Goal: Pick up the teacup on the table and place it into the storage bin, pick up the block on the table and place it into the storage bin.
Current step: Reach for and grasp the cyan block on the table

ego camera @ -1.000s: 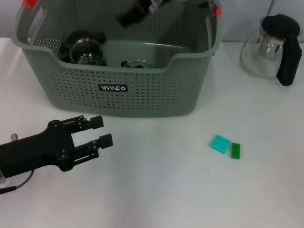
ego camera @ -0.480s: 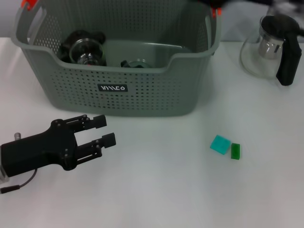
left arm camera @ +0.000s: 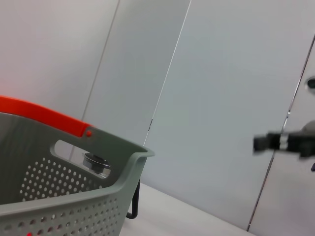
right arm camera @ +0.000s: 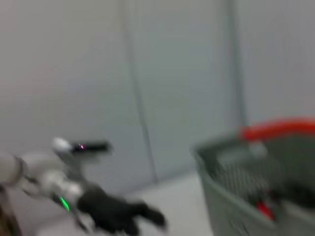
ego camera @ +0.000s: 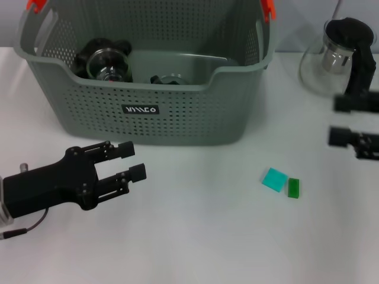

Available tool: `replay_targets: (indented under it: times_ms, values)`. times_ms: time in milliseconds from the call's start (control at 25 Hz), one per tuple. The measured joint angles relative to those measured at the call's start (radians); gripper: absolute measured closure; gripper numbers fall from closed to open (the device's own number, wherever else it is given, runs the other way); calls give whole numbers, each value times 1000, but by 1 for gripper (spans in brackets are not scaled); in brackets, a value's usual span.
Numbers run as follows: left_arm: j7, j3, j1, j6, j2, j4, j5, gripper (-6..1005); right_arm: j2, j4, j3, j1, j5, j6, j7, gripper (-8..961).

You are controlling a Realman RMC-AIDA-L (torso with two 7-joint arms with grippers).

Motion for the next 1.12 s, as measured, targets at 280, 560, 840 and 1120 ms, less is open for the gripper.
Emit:
replay_targets:
  times_ms: [280,560,840,1120]
  values:
    - [-1,0,-3,-10,0,-11,0,419,3,-158,56,81,-399,-16,175,242]
    - [3,0,-6,-26,-2,-35,-14,419,15,-144,-150,243,-727,24,287,255]
    - [5,0,-5,-35,-2,-35,-23,419,15,-28,-423,354,-882,184,533,272]
    - [6,0,-5,-59,-2,-35,-23,419,16,9,-655,390,-950,286,675,274]
